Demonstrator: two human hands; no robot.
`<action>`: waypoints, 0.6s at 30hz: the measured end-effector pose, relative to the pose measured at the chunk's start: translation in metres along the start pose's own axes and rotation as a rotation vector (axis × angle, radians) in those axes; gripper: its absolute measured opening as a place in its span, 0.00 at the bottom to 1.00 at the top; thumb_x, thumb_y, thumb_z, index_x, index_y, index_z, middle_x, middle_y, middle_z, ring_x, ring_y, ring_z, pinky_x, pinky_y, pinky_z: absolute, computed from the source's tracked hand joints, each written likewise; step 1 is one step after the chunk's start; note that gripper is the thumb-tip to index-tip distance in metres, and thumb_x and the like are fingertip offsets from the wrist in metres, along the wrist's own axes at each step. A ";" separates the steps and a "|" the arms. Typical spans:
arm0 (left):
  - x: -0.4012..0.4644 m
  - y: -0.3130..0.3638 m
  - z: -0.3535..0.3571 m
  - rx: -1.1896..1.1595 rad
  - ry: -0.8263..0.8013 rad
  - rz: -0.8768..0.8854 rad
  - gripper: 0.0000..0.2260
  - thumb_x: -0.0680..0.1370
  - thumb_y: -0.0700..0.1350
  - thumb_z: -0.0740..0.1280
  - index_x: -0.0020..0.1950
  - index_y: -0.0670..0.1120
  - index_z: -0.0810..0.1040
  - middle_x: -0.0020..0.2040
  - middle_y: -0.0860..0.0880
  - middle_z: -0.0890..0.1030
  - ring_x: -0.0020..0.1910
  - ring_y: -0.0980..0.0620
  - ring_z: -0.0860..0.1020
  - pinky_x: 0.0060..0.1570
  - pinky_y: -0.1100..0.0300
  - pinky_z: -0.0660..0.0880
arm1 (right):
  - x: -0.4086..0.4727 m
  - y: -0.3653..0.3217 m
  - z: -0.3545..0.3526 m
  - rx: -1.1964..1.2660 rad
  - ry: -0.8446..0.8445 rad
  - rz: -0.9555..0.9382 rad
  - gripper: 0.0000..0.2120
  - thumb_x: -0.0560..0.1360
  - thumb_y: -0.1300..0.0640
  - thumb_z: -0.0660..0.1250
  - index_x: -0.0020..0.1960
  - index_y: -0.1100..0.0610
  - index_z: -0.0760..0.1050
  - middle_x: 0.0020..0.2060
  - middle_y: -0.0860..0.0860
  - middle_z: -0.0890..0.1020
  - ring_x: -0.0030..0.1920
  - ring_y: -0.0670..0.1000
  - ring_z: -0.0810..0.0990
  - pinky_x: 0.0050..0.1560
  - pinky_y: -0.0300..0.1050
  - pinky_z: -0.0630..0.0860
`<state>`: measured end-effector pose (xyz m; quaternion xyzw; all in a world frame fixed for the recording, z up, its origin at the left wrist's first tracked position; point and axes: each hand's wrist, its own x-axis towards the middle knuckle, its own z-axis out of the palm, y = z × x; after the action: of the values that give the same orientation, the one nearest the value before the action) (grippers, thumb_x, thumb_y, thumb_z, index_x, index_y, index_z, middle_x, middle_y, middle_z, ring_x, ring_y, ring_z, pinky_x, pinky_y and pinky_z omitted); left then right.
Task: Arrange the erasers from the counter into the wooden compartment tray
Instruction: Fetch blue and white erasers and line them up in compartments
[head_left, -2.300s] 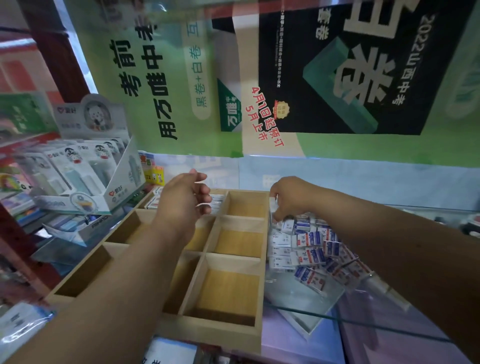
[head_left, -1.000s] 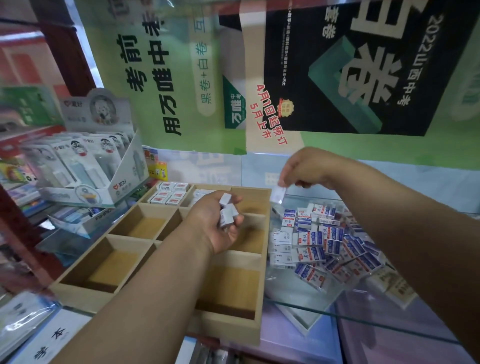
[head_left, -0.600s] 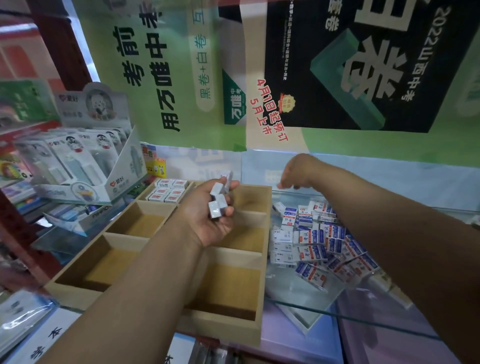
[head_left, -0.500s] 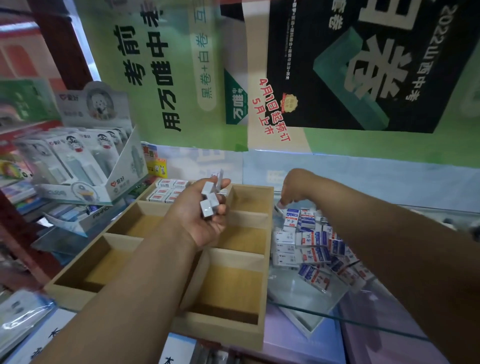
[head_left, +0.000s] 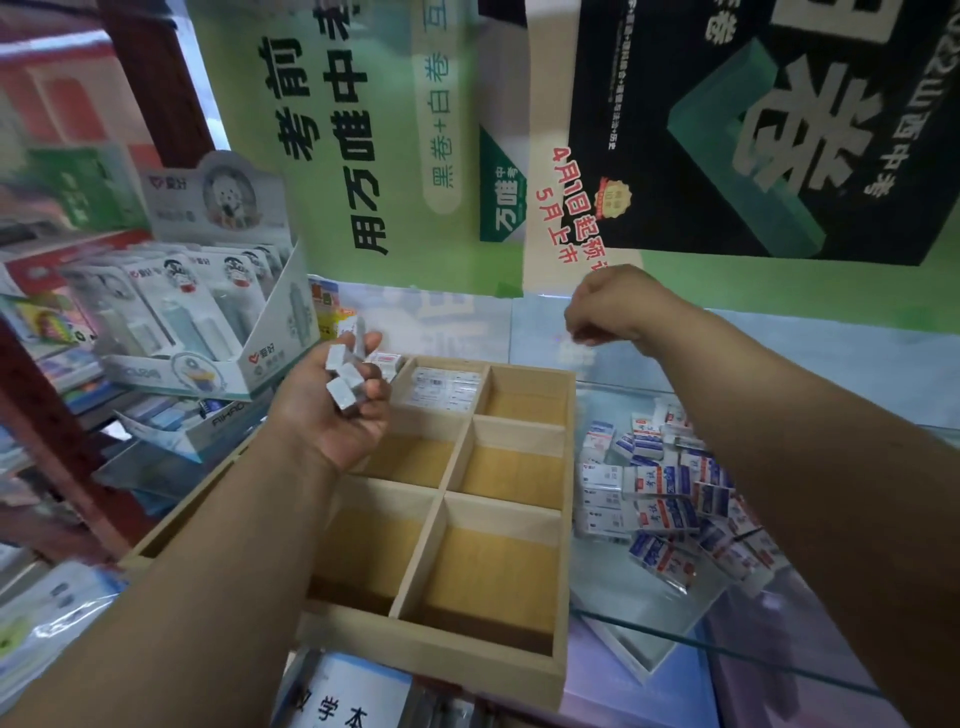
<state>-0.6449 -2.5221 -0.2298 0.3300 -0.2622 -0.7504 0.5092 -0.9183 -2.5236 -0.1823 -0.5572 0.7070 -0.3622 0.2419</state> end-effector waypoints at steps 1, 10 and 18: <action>0.001 -0.001 -0.004 -0.021 0.015 0.030 0.09 0.80 0.49 0.58 0.47 0.49 0.75 0.23 0.54 0.69 0.18 0.58 0.67 0.19 0.72 0.59 | -0.003 -0.008 0.009 0.042 -0.014 -0.063 0.02 0.69 0.68 0.70 0.40 0.64 0.78 0.33 0.58 0.80 0.33 0.53 0.79 0.42 0.46 0.80; 0.008 -0.009 -0.017 -0.258 0.016 0.109 0.09 0.81 0.48 0.58 0.45 0.48 0.74 0.24 0.53 0.68 0.20 0.58 0.66 0.19 0.70 0.59 | -0.001 -0.035 0.120 -0.217 -0.111 -0.322 0.06 0.66 0.60 0.77 0.36 0.55 0.79 0.38 0.50 0.82 0.40 0.47 0.77 0.39 0.37 0.69; 0.015 -0.008 -0.020 -0.256 0.052 0.095 0.09 0.81 0.50 0.59 0.48 0.46 0.75 0.25 0.52 0.68 0.21 0.57 0.67 0.21 0.69 0.60 | 0.012 -0.028 0.150 -0.374 -0.131 -0.278 0.04 0.69 0.64 0.73 0.41 0.64 0.81 0.46 0.57 0.83 0.50 0.56 0.81 0.51 0.50 0.78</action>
<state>-0.6382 -2.5340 -0.2525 0.2690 -0.1662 -0.7440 0.5886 -0.7927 -2.5748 -0.2530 -0.7065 0.6612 -0.2178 0.1274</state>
